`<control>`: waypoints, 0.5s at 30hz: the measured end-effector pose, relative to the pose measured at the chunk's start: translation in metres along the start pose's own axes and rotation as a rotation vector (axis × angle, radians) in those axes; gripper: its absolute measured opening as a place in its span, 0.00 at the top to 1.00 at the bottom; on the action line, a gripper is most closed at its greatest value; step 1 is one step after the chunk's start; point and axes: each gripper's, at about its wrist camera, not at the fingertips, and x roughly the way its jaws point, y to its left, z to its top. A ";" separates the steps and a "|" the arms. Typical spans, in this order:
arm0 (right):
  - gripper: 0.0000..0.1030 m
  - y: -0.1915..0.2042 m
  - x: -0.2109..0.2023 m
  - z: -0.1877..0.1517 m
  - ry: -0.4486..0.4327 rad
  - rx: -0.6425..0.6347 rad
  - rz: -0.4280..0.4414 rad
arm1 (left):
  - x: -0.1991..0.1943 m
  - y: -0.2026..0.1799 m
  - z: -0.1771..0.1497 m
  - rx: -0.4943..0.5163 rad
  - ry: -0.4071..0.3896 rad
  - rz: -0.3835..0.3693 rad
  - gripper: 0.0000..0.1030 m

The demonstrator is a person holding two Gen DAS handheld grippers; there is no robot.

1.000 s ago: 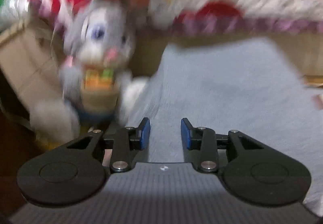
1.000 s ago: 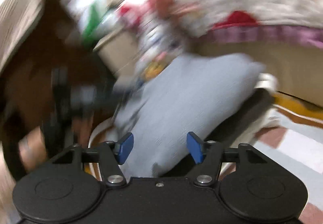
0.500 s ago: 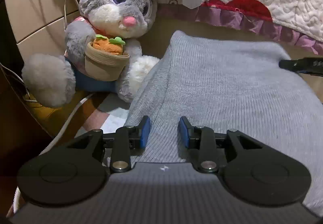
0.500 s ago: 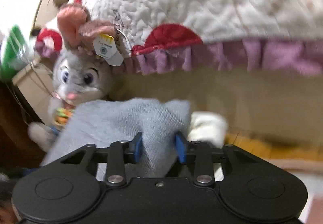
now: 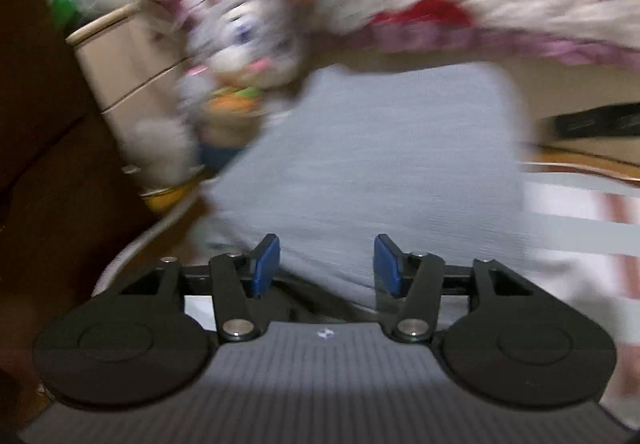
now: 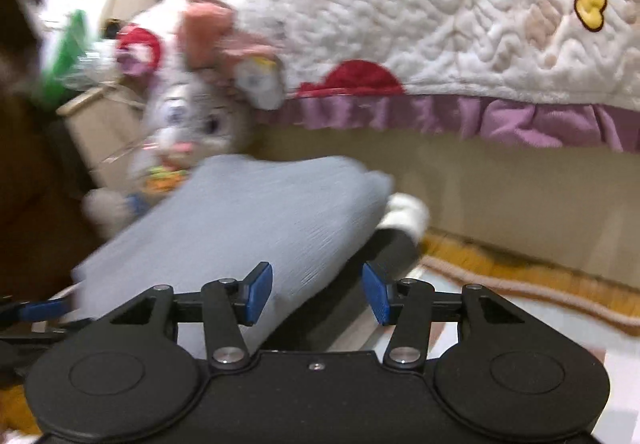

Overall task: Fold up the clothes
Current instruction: 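Lower the sweater onto the stack and open both grippers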

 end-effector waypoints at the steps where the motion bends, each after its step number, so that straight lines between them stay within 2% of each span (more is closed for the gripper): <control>1: 0.46 0.005 -0.014 -0.004 0.010 -0.002 0.020 | -0.017 -0.010 -0.001 0.003 0.008 -0.044 0.34; 3: 0.44 0.013 -0.042 -0.013 0.039 -0.002 0.044 | -0.047 -0.026 -0.006 0.018 0.008 -0.120 0.20; 4: 0.44 0.015 -0.057 -0.017 0.059 0.004 0.060 | -0.062 -0.034 -0.010 0.031 0.005 -0.146 0.17; 6: 0.40 0.020 -0.090 -0.025 0.082 0.006 0.084 | -0.087 -0.047 -0.018 0.078 0.003 -0.143 0.06; 8: 0.36 0.024 -0.123 -0.032 0.082 -0.011 0.084 | -0.106 -0.055 -0.026 0.114 0.008 -0.134 0.04; 11: 0.29 0.026 -0.168 -0.043 0.076 -0.030 0.068 | -0.127 -0.058 -0.040 0.111 0.036 -0.118 0.00; 15: 0.20 0.027 -0.208 -0.062 0.107 -0.028 0.053 | -0.136 -0.057 -0.056 0.016 0.121 -0.093 0.00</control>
